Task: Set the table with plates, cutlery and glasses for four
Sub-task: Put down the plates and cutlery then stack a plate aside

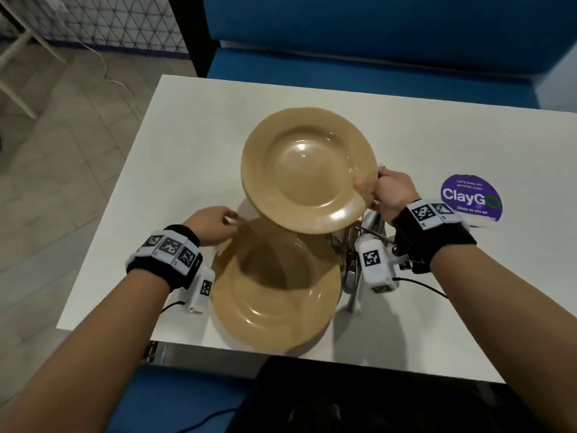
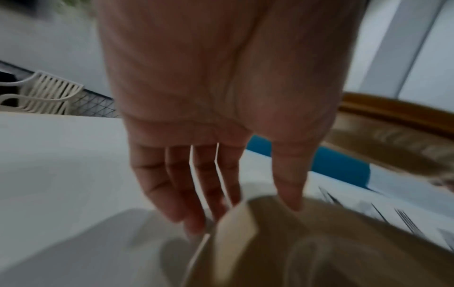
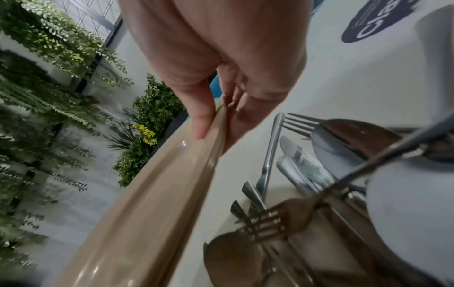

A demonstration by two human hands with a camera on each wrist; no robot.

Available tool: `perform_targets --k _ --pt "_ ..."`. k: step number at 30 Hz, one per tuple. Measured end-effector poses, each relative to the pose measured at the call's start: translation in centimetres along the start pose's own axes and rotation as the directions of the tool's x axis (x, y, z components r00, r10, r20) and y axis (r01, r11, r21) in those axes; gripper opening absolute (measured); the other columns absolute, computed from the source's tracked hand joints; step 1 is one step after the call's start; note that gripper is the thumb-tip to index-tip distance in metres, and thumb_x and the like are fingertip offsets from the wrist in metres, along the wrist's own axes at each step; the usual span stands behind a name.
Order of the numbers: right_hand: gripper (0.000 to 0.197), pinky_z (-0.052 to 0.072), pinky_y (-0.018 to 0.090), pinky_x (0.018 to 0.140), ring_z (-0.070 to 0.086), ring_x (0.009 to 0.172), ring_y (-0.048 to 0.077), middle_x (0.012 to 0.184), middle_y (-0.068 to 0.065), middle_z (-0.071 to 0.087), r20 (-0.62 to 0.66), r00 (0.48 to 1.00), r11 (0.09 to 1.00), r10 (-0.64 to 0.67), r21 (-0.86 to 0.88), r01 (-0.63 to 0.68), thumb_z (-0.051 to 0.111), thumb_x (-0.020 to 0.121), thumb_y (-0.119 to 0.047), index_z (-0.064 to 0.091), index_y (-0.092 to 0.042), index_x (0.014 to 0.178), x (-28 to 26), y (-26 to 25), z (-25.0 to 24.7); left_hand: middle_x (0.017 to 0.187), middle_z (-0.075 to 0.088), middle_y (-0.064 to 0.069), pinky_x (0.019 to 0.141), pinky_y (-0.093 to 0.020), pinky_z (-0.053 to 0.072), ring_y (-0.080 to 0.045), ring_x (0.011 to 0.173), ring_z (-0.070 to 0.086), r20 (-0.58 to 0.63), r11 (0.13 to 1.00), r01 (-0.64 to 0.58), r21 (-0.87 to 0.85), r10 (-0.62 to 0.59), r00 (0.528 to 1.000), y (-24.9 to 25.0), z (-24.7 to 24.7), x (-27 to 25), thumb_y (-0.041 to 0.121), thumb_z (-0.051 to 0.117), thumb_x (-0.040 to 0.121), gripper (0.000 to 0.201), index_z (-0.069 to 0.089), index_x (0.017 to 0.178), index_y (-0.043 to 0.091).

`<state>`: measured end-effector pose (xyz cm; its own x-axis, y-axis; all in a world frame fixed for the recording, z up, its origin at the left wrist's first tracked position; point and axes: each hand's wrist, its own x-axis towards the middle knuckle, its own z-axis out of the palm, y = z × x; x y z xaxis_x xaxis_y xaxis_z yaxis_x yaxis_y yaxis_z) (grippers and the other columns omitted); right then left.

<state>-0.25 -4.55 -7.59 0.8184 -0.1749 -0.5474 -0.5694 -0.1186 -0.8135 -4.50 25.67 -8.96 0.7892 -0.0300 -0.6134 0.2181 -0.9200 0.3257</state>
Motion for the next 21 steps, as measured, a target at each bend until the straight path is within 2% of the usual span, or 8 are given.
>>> perform_targets --k 3,5,8,11,13,15,18,21 --pt "0.036 0.051 0.025 0.060 0.059 0.070 0.014 0.087 0.005 0.063 0.008 1.000 0.997 0.004 0.080 -0.005 0.057 0.087 0.003 0.055 0.002 0.123 -1.5 0.7 0.3 0.127 0.057 -0.011 0.091 -0.031 0.041 -0.026 0.113 0.054 0.098 0.998 0.017 0.053 -0.022 0.995 -0.8 1.5 -1.0 0.016 0.050 0.092 0.036 0.053 0.128 0.010" --pt "0.036 0.048 0.020 0.046 0.059 0.066 0.015 0.089 0.009 0.064 0.019 1.000 0.991 0.006 0.134 -0.008 0.060 0.085 0.003 0.059 0.000 0.122 -2.5 0.9 0.3 0.123 0.058 -0.016 0.091 -0.036 0.044 -0.031 0.112 0.054 0.086 0.999 0.012 -0.042 -0.008 0.996 -1.1 1.7 -1.4 0.008 0.043 0.092 0.032 0.053 0.123 0.006" --pt "0.038 0.039 0.013 0.034 0.059 0.053 0.012 0.092 0.012 0.063 0.045 0.999 0.979 -0.005 0.204 -0.004 0.061 0.085 0.004 0.057 0.000 0.123 -3.6 0.8 0.3 0.103 0.062 -0.016 0.079 -0.039 0.047 -0.030 0.094 0.058 -0.016 0.955 -0.023 -0.296 0.019 1.000 -1.7 0.8 -1.9 0.010 0.038 0.096 0.018 0.056 0.101 0.010" --pt "0.037 0.038 0.013 0.033 0.060 0.047 0.008 0.095 0.015 0.064 0.037 0.996 0.979 -0.086 0.186 0.078 0.059 0.086 0.005 0.055 0.003 0.123 -4.4 0.2 0.0 0.086 0.061 -0.011 0.065 -0.032 0.046 -0.024 0.075 0.058 -0.153 0.835 -0.099 -0.541 0.018 0.988 -1.3 -0.8 -2.2 0.025 0.040 0.100 0.017 0.051 0.090 0.018" --pt "0.034 0.044 0.015 0.039 0.063 0.059 0.013 0.091 0.011 0.065 0.034 0.989 0.980 -0.144 0.145 0.137 0.060 0.086 0.004 0.057 0.002 0.120 -4.7 -0.3 -0.3 0.070 0.055 -0.006 0.046 -0.021 0.043 -0.015 0.052 0.054 -0.212 0.705 -0.128 -0.698 -0.033 0.977 0.3 -1.7 -2.3 0.025 0.041 0.101 0.015 0.052 0.095 0.017" --pt "0.034 0.055 0.026 0.060 0.066 0.078 0.021 0.090 0.003 0.067 0.005 0.978 0.978 -0.208 0.015 0.207 0.062 0.086 -0.004 0.059 -0.003 0.120 -4.5 -0.7 -0.7 0.062 0.050 -0.001 0.035 -0.012 0.034 -0.009 0.043 0.045 -0.242 0.618 -0.138 -0.774 -0.088 0.966 2.5 -1.9 -2.1 0.022 0.041 0.100 0.014 0.053 0.096 0.017" --pt "0.042 0.053 0.037 0.085 0.059 0.092 0.019 0.101 -0.002 0.060 -0.020 0.962 0.896 -0.273 -0.371 0.246 0.057 0.091 -0.025 0.051 -0.015 0.131 -4.2 -1.1 -2.3 0.061 0.051 0.003 0.037 -0.011 0.036 -0.012 0.048 0.044 -0.217 0.513 -0.129 -0.849 -0.114 0.969 5.9 -1.0 -1.7 0.019 0.040 0.096 0.017 0.056 0.101 0.018" --pt "0.047 0.056 0.044 0.083 0.061 0.092 0.024 0.113 0.008 0.060 -0.010 0.993 0.957 -0.119 -0.266 0.112 0.054 0.093 -0.021 0.041 -0.021 0.139 -3.7 -0.7 -5.1 0.060 0.051 0.003 0.048 -0.018 0.044 -0.014 0.052 0.047 -0.179 0.410 -0.111 -0.905 -0.131 0.975 9.9 0.0 -1.6 0.023 0.042 0.094 0.021 0.062 0.098 0.018"
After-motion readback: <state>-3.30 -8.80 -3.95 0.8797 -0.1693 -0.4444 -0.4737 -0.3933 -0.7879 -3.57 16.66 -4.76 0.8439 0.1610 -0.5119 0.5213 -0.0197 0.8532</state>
